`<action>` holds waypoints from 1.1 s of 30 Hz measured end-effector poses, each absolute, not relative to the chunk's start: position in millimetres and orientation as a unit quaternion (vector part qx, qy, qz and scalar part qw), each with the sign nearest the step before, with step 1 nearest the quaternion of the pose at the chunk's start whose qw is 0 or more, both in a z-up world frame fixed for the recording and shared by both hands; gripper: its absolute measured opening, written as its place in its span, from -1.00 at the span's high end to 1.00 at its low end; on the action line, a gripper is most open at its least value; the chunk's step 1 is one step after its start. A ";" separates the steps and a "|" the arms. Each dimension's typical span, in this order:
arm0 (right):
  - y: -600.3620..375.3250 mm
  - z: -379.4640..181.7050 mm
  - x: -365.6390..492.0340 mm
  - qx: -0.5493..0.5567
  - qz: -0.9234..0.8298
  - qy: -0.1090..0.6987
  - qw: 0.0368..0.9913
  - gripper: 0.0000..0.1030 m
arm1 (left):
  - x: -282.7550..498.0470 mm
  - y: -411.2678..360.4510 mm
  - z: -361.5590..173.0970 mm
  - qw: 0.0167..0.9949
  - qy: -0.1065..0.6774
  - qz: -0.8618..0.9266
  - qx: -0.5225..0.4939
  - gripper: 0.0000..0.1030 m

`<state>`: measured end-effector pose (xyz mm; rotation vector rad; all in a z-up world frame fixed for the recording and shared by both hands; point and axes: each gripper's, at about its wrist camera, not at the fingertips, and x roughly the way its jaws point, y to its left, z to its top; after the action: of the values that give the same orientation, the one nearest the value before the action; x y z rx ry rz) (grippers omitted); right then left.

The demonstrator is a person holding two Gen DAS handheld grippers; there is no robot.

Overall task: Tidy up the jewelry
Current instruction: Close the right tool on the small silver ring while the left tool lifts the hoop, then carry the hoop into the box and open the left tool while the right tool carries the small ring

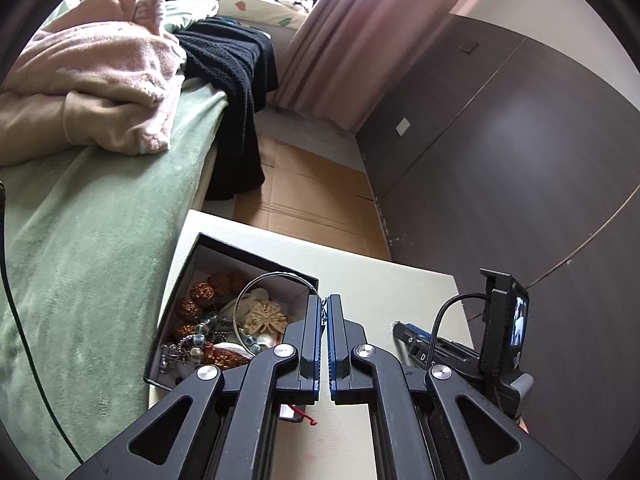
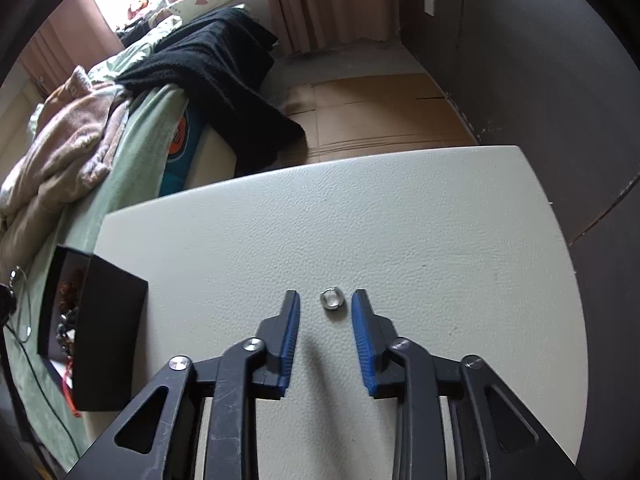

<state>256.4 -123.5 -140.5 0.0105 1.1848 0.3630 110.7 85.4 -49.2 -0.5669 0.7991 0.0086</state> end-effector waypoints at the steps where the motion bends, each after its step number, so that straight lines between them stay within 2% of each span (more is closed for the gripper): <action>1: -121.0 -142.6 256.6 -0.002 0.169 0.557 0.813 0.76 | 109.9 86.1 -49.2 0.882 0.383 0.005 -0.272 0.96; 5: -120.5 -143.1 256.8 -0.012 0.162 0.546 0.822 0.95 | 106.9 89.4 -51.1 0.880 0.386 0.013 -0.278 0.96; 14: -150.3 -128.1 257.0 0.078 0.182 0.552 0.810 0.94 | 106.2 96.4 -53.3 0.877 0.386 0.020 -0.285 0.96; 15: -152.1 -126.2 258.9 0.084 0.179 0.553 0.810 0.78 | 107.3 96.1 -54.1 0.876 0.388 0.020 -0.285 0.96; 16: -152.1 -125.4 260.8 0.083 0.174 0.554 0.810 0.33 | 108.3 95.8 -54.9 0.876 0.389 0.021 -0.284 0.96; 17: -151.6 -125.0 262.2 0.079 0.169 0.552 0.812 0.11 | 109.9 95.3 -55.7 0.876 0.391 0.021 -0.282 0.96; 18: -150.9 -125.0 262.6 0.074 0.164 0.544 0.819 -0.01 | 110.7 95.0 -56.5 0.876 0.392 0.021 -0.280 0.96; 23: -136.4 -133.7 270.1 0.061 0.168 0.544 0.820 0.00 | 115.5 100.0 -60.2 0.870 0.398 0.027 -0.289 0.95; 25: -128.7 -135.9 271.1 0.043 0.167 0.538 0.825 0.06 | 118.5 105.3 -64.3 0.861 0.409 0.024 -0.303 0.94; 27: -122.0 -141.6 272.0 0.033 0.170 0.542 0.822 0.23 | 119.3 110.3 -68.5 0.854 0.414 0.023 -0.315 0.93; 30: -111.9 -144.0 268.6 -0.005 0.163 0.536 0.828 0.34 | 118.3 114.1 -69.2 0.852 0.416 0.027 -0.318 0.93; 33: -103.6 -143.6 263.2 -0.050 0.154 0.526 0.835 0.71 | 115.3 116.0 -68.4 0.850 0.416 0.029 -0.323 0.92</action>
<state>263.2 -103.6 -143.6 -0.1063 1.1134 0.3260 115.3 116.0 -68.4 -0.6811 0.8753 0.0602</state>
